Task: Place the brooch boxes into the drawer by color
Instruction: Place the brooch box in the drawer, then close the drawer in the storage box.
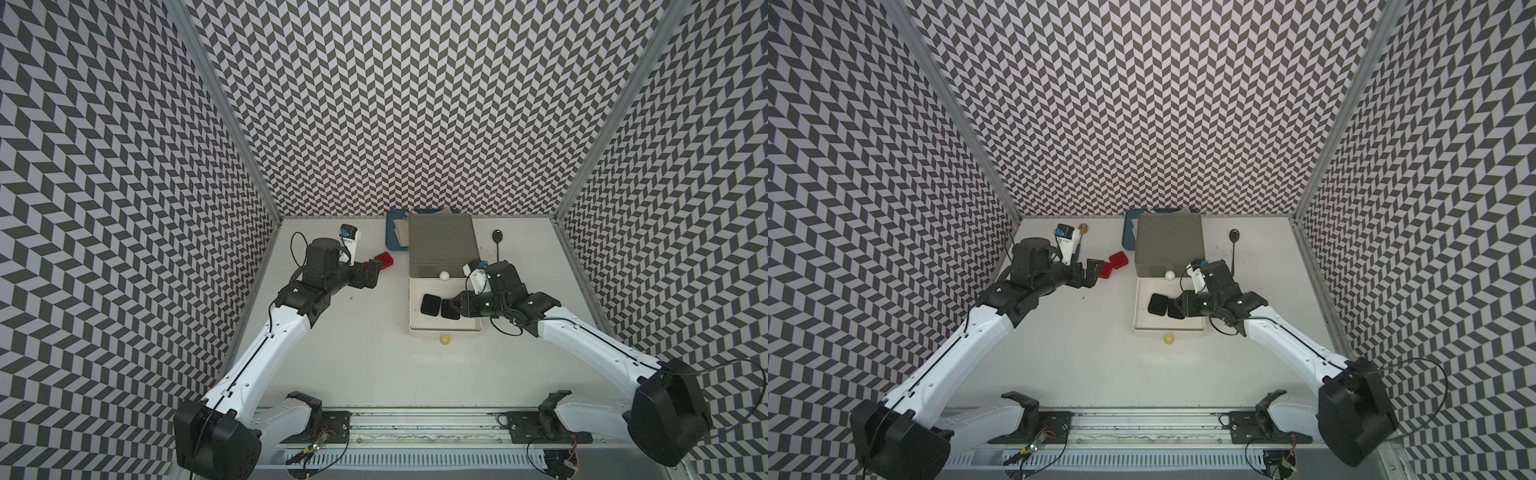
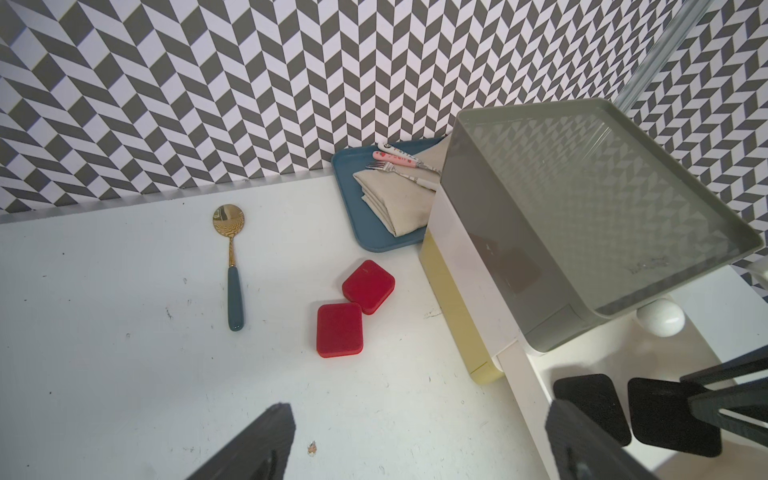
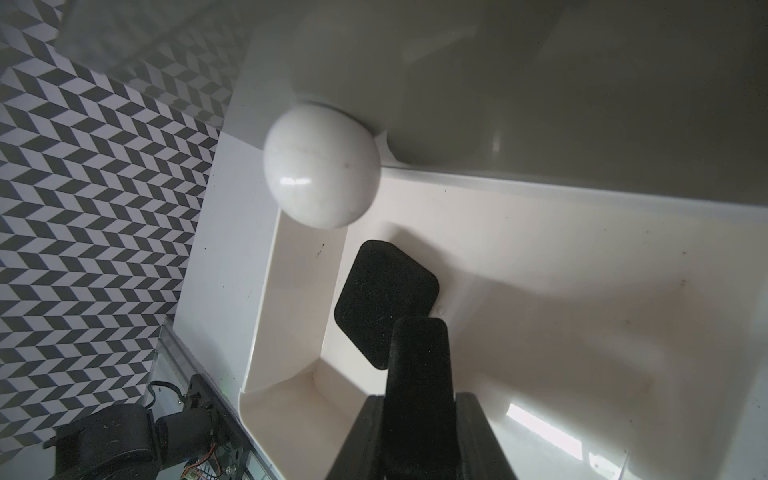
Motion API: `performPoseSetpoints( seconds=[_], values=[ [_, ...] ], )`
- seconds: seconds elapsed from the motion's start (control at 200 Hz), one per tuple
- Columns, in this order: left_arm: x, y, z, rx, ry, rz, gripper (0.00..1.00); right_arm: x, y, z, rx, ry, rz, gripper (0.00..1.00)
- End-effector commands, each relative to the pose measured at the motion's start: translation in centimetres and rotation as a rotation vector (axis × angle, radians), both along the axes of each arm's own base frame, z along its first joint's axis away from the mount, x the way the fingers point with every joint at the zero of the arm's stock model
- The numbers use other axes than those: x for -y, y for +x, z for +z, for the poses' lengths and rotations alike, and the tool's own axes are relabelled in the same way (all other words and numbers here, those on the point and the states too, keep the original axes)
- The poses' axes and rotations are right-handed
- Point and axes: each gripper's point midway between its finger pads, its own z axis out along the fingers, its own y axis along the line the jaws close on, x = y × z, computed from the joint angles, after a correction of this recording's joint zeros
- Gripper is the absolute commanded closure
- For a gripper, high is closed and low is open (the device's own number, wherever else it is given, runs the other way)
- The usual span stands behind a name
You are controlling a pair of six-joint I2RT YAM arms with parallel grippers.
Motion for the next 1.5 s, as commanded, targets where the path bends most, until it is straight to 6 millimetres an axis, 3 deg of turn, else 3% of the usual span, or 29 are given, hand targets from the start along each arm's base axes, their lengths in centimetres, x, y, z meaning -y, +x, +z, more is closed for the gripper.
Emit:
performPoseSetpoints(
  seconds=[0.0,0.05,0.21,0.411,0.661,0.856,1.087,1.307,1.492],
  values=[
    [-0.3,-0.1,-0.5,-0.01,0.015,0.0,0.0,0.4,1.2,0.2,0.053,-0.015,-0.028,0.84],
    [-0.3,-0.1,-0.5,-0.011,0.016,-0.001,0.0,0.8,1.3,0.1,0.056,-0.033,-0.039,0.7],
    [-0.3,-0.3,-0.5,-0.014,0.012,0.001,0.0,1.8,1.9,1.1,0.098,-0.08,-0.07,0.5],
    [-0.3,-0.3,-1.8,-0.048,0.024,0.003,0.0,2.8,2.2,2.8,0.15,-0.136,-0.084,0.37],
    [-0.2,0.1,-2.3,-0.069,0.011,0.013,0.0,3.3,2.0,6.4,0.228,-0.123,-0.093,0.3],
    [-0.4,0.4,-2.5,-0.078,0.021,0.029,0.0,3.4,0.5,8.2,0.265,-0.073,-0.097,0.3],
    [-1.7,1.3,-4.3,-0.141,0.024,0.095,0.0,1.6,-5.1,9.2,0.294,0.003,-0.037,0.31],
    [-2.1,1.8,-5.6,-0.188,-0.003,0.113,0.0,-0.3,-9.9,4.7,0.163,-0.028,0.015,0.61],
    [-2.6,2.0,-6.4,-0.21,-0.004,0.128,0.0,-1.6,-12.7,1.5,0.065,0.013,0.017,0.63]
  ],
)
